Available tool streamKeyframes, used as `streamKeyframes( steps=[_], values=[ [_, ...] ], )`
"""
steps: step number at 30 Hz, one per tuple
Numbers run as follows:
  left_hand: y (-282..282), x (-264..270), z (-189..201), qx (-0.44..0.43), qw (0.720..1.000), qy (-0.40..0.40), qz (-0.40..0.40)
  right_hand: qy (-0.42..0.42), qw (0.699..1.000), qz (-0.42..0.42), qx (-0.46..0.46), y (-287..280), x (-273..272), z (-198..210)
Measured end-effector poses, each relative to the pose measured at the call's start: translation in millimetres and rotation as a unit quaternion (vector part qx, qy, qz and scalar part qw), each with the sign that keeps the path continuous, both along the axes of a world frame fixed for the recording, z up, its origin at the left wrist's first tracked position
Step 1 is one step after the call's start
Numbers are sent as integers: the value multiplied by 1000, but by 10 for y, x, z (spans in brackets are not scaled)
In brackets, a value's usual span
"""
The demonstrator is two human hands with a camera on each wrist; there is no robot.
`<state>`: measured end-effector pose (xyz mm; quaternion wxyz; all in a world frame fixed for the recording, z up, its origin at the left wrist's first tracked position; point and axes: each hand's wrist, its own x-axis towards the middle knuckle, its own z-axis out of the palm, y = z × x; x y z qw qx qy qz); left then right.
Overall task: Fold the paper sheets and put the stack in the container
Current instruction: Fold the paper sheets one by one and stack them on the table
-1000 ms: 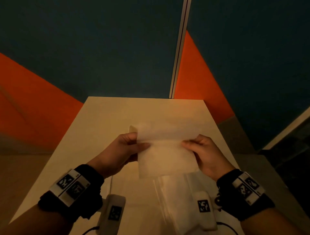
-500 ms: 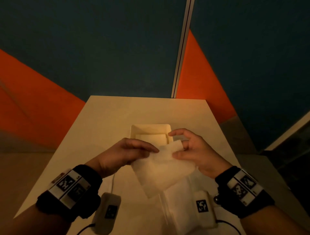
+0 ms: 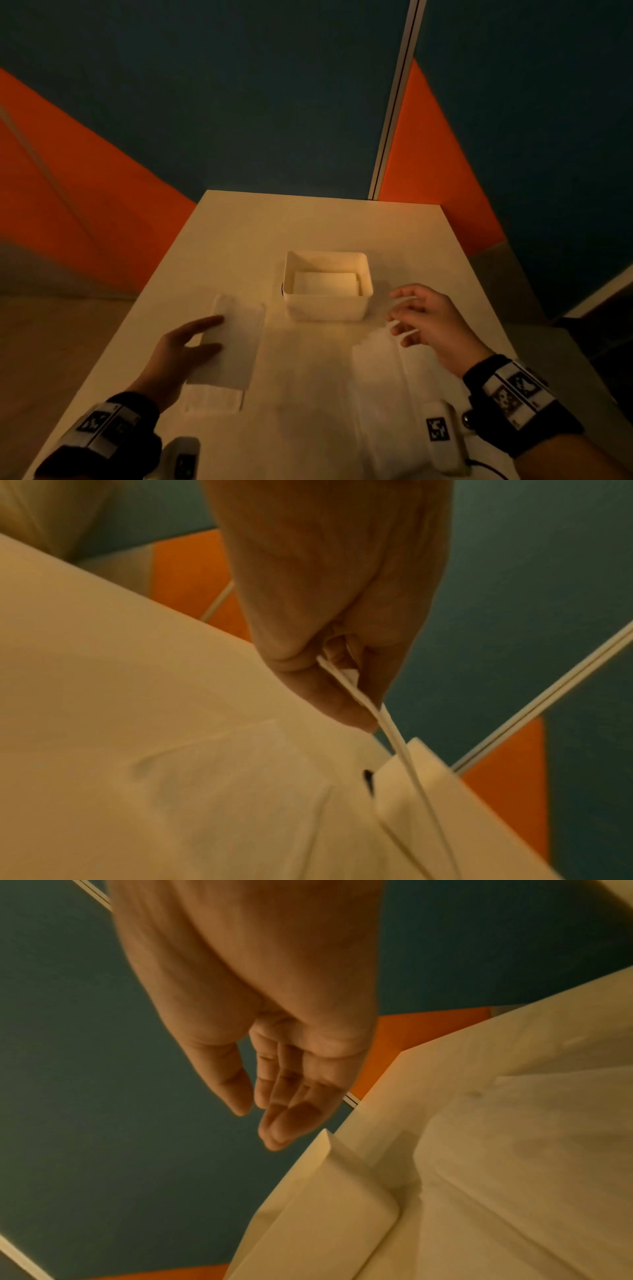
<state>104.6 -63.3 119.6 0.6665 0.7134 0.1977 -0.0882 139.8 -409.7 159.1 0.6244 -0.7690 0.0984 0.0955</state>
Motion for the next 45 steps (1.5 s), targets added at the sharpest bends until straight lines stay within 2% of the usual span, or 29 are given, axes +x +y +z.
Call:
streamKeyframes(
  steps=[5, 10, 13, 16, 19, 21, 25, 29, 30, 34, 37, 41, 45],
  values=[
    [154, -80, -406, 46, 996, 59, 42, 14, 1000, -13, -8, -65, -18, -110],
    [229, -71, -685, 137, 988, 75, 19, 20, 999, -31, -23, -149, -42, -176],
    [196, -42, -755, 209, 975, 68, -8, 37, 995, -61, -66, -246, -26, -307],
    [161, -27, -791, 301, 952, 48, -32, 72, 977, -81, -181, -384, -4, -516],
    [123, -1, -826, 361, 930, 32, -58, 136, 946, -55, -289, -490, -31, -638],
    [106, 25, -852, 394, 914, 43, -86, 164, 930, -38, -326, -531, -81, -666],
    [121, 60, -894, 447, 887, 45, -109, 178, 927, -51, -327, -572, -159, -718],
    [150, 70, -893, 537, 828, 78, -142, 174, 935, -66, -300, -593, -187, -751],
    [150, 75, -885, 545, 822, 85, -143, 166, 938, -71, -296, -596, -187, -745],
    [67, 61, -793, 570, 807, 71, -138, 118, 936, -111, -312, -613, -169, -723],
    [-56, 98, -659, 563, 815, 23, -134, 82, 936, -108, -326, -584, -132, -663],
    [-314, 237, -419, 518, 831, -106, -173, -15, 926, -23, -378, -453, -97, -409],
    [-733, 318, -43, 353, 876, -183, -272, -88, 934, 131, -321, -166, -57, 2]
  ],
)
